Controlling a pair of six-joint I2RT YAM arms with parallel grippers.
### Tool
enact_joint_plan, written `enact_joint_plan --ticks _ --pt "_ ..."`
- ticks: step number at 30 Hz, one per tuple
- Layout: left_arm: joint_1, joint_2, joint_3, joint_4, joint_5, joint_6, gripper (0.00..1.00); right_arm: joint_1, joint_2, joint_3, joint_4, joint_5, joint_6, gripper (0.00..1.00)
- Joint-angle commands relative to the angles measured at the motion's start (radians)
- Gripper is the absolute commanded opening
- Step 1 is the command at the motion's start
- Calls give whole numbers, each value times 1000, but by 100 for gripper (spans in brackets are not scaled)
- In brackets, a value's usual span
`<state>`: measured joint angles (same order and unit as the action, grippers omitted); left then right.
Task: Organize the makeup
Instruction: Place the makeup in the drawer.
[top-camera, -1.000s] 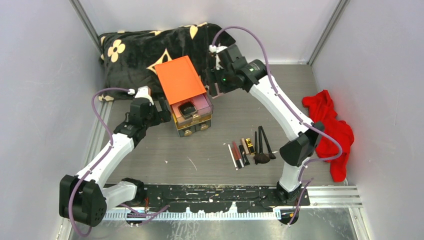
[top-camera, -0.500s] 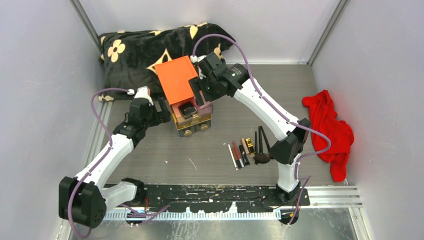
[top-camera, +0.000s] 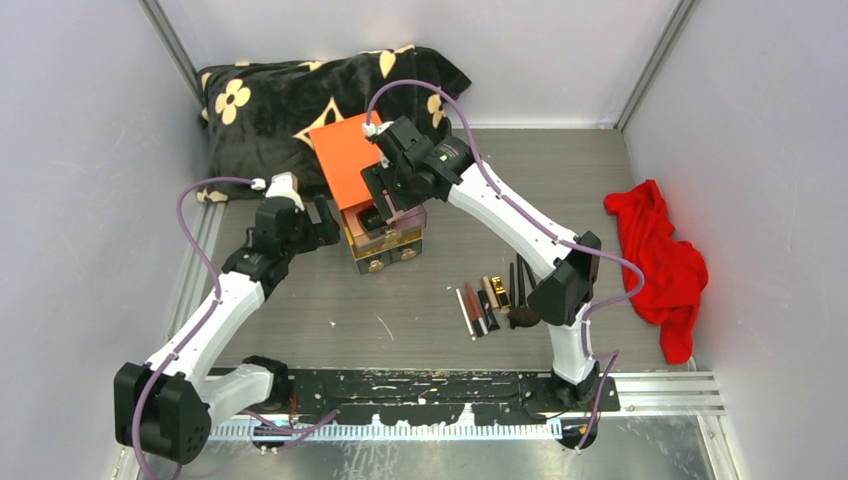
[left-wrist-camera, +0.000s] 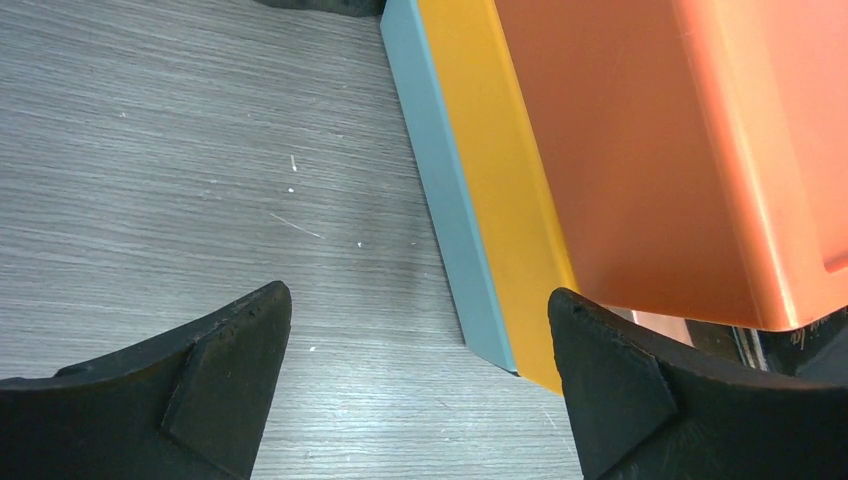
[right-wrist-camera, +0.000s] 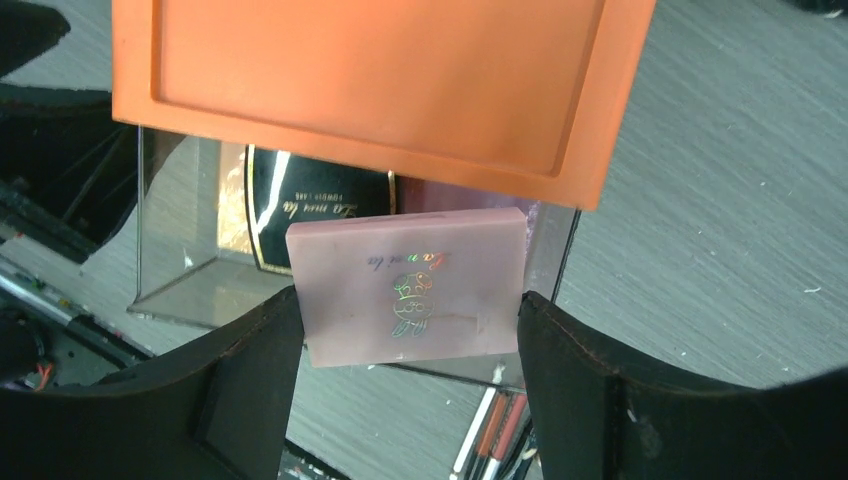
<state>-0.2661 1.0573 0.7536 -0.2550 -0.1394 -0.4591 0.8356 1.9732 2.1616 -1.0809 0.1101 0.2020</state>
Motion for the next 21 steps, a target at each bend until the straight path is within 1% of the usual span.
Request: enact_joint_plan --ticks 1,3,6,10,13,14,15,16,18,19,20,21 --pt "4 -35 25 10 -12 17 100 -2 20 22 32 45 1 8" --pt "4 -35 29 7 -14 19 100 -3 24 24 33 55 2 11" --pt "4 -34 31 7 -12 20 100 -2 20 24 36 82 2 19" --pt "4 -32 28 12 -10 17 100 -3 18 28 38 96 -7 22" --pt "5 -28 28 10 -11 16 100 -2 19 35 27 116 -5 30" --pt "4 -28 29 10 -11 17 100 -2 18 35 23 137 -6 37" --pt "5 -28 30 9 -11 19 100 -3 15 34 19 153 -4 47" --pt "4 -28 30 8 -12 20 100 -2 11 32 17 166 -3 54" --pt "4 -28 30 8 -14 21 100 -3 -3 19 24 179 -4 62" --pt "4 -28 31 8 -15 22 100 -3 -10 11 31 186 -4 69" --pt "4 -27 32 7 -14 22 100 -2 -19 3 37 187 -4 79" --pt "5 -28 32 7 -15 22 100 -3 -27 -4 44 185 -7 85"
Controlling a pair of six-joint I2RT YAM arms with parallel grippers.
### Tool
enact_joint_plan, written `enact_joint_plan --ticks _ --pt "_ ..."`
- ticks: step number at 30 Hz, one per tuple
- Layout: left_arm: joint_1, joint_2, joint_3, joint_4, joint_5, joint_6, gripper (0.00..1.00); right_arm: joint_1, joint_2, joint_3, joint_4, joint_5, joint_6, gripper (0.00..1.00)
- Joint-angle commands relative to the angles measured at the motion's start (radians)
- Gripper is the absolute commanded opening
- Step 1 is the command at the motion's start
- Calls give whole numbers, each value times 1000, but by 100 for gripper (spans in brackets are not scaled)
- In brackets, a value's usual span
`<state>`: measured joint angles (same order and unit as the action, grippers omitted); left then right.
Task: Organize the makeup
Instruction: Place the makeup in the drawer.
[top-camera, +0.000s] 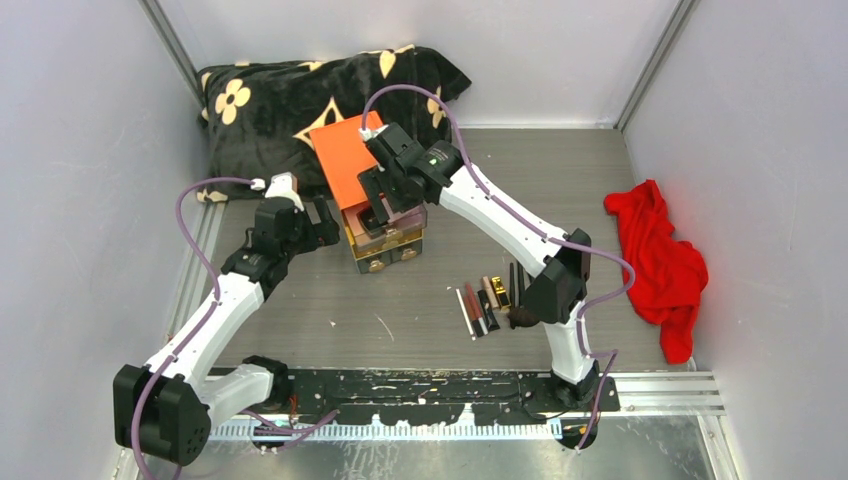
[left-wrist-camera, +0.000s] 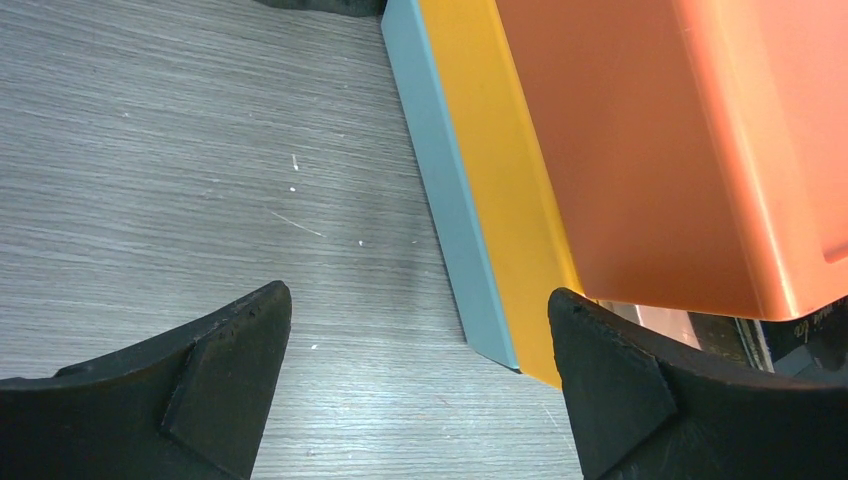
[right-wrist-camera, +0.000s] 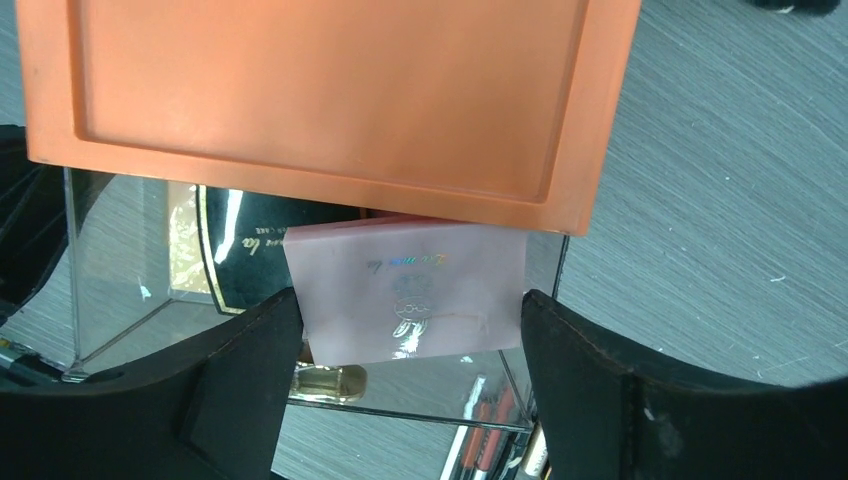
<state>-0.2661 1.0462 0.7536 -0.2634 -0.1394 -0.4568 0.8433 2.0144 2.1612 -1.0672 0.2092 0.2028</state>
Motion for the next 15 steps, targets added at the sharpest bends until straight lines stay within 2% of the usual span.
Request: enact_joint_plan --ticks 1,8,15 --pt "4 -16 34 15 -15 19 100 -10 -73 -9 35 84 -10 87" --pt "4 -17 39 12 -18 20 100 -10 -89 -18 57 65 -20 94" --pt "4 -12 40 9 -25 20 100 -10 -193 -73 162 62 -14 86"
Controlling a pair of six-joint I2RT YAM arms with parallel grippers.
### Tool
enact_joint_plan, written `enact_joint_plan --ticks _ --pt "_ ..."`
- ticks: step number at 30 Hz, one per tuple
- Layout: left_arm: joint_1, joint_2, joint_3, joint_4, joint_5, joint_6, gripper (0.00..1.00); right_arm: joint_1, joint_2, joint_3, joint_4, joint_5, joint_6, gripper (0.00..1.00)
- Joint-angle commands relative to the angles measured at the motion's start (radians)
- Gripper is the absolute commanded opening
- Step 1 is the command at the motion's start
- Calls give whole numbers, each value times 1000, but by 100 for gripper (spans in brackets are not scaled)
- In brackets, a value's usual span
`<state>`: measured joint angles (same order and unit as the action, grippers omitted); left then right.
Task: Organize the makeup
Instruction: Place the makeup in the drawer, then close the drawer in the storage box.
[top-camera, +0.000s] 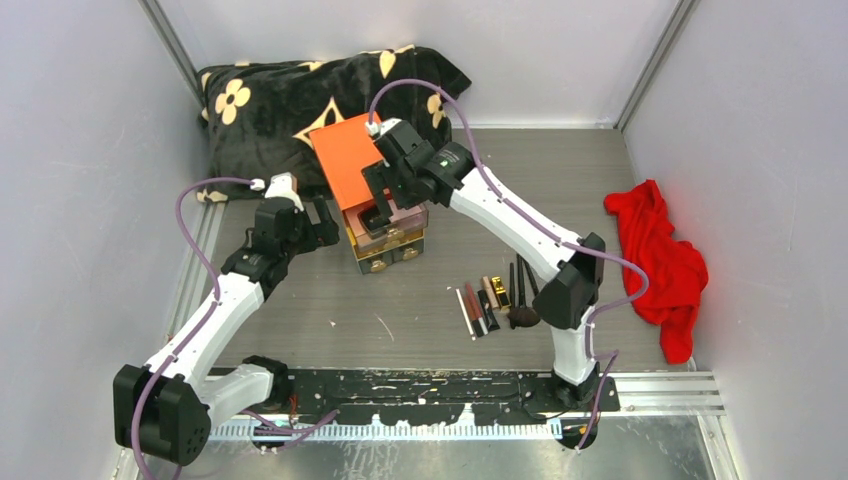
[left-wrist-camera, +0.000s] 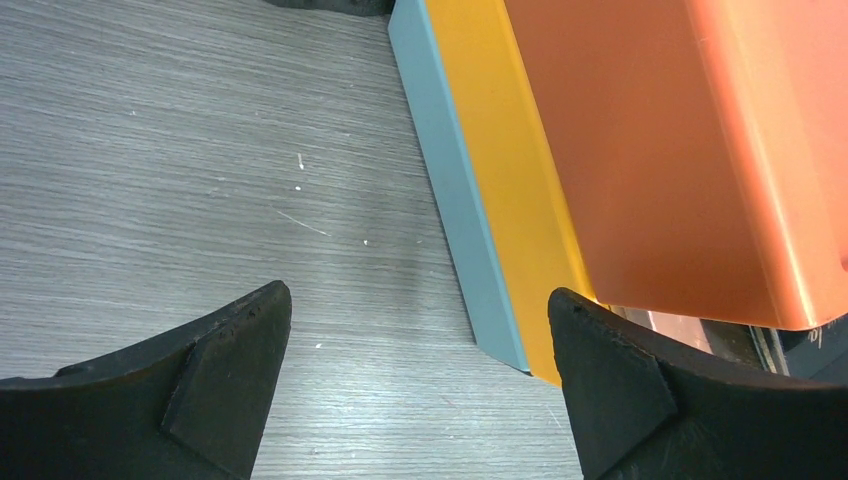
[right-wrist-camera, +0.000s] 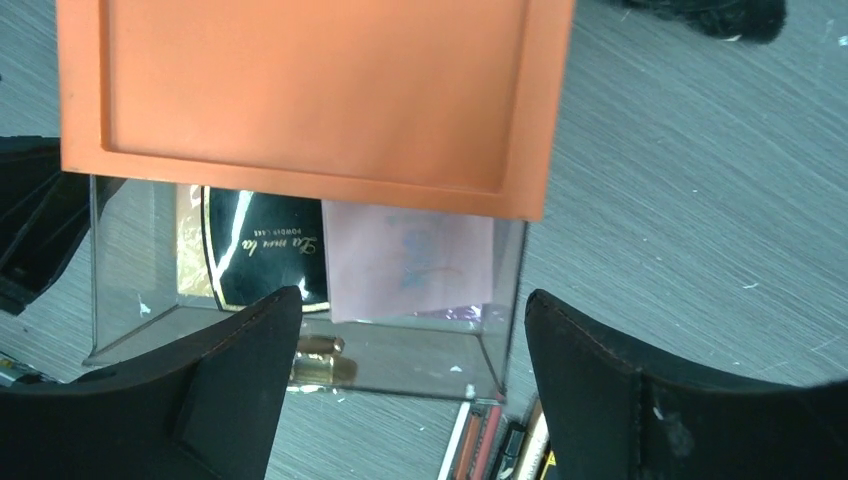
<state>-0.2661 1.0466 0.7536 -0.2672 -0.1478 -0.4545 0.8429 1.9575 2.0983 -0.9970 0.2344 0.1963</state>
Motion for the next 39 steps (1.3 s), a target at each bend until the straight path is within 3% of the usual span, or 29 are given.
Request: enact_joint_plan --ticks 1,4,5,8,9,15,21,39 --pt "4 -11 40 11 -17 17 100 -10 -153 -16 104 34 -7 85" --pt "4 -10 36 13 -25 17 100 -10 -229 -63 157 7 -9 79" --pt "5 -8 35 13 -28 17 100 -9 -256 -91 182 -2 -8 68" --pt "4 -7 33 12 -42 15 100 -9 -351 -212 245 -46 -3 12" --pt "4 -9 34 13 -46 13 100 -10 -384 -260 262 -50 0 2" --pt "5 -5 55 6 -95 0 100 -10 -549 -602 364 -106 16 1" --pt "5 36 82 1 -101 -8 100 -8 -602 -801 465 -204 40 1" --pt "5 40 73 13 -99 5 100 -9 -374 -670 616 -237 -9 1"
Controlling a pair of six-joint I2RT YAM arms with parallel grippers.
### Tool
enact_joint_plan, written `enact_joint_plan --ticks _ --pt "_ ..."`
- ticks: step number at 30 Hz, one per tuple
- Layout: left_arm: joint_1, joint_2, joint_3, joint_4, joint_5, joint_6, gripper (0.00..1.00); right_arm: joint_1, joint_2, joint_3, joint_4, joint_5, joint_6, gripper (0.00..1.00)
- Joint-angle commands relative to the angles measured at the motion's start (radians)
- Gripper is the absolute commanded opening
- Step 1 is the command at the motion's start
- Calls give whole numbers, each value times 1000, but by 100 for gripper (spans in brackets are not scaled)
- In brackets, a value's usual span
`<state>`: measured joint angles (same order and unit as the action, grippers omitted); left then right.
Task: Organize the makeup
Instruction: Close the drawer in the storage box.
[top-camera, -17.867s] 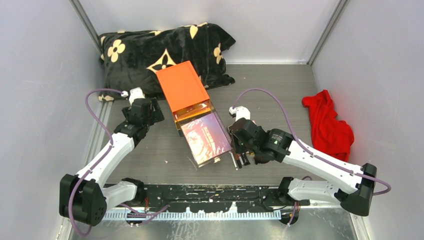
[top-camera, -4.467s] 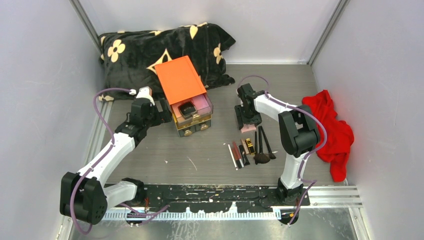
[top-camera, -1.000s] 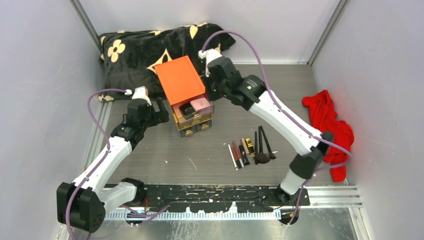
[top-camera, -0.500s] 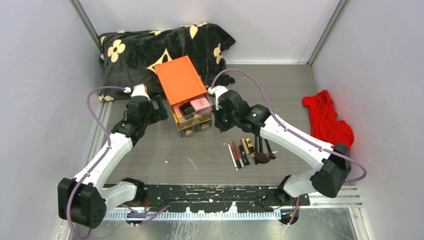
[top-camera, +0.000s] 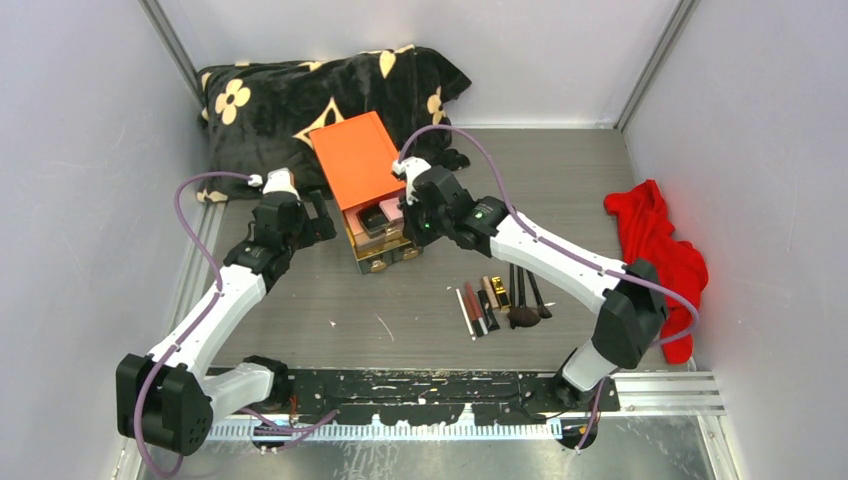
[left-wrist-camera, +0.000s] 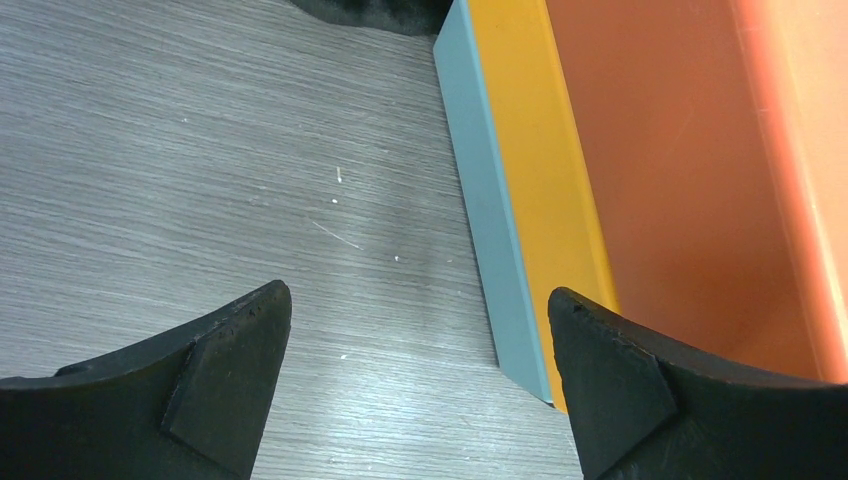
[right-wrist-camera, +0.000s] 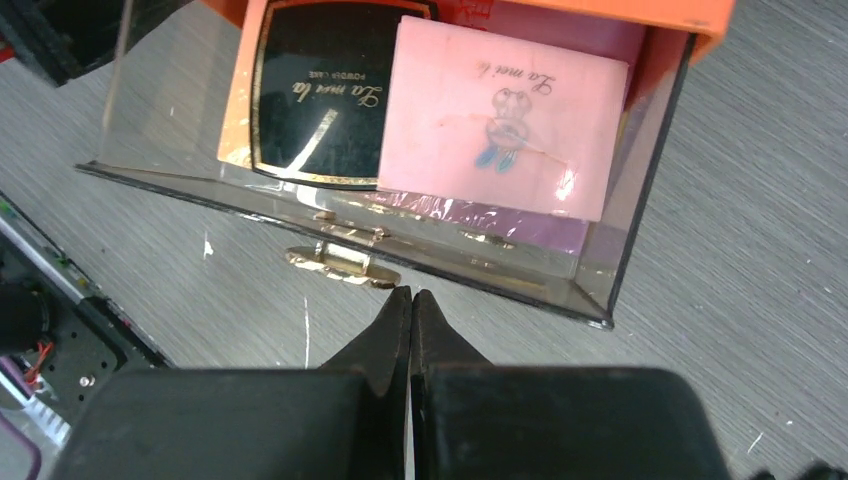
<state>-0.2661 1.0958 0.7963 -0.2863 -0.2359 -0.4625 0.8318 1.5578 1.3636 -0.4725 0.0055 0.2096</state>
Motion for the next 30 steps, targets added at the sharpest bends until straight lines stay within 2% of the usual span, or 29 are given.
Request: enact_joint_plan --ticks 1,15,26,30 --pt "5 -11 27 35 -10 12 100 1 40 77 97 -4 -25 1" --pt "6 -31 -2 35 -23 28 100 1 209 240 133 87 -82 1" --pt "6 -36 -11 23 -28 33 100 0 223 159 250 231 -89 1" --pt "6 -44 1 10 -29 30 100 0 220 157 243 254 -92 6"
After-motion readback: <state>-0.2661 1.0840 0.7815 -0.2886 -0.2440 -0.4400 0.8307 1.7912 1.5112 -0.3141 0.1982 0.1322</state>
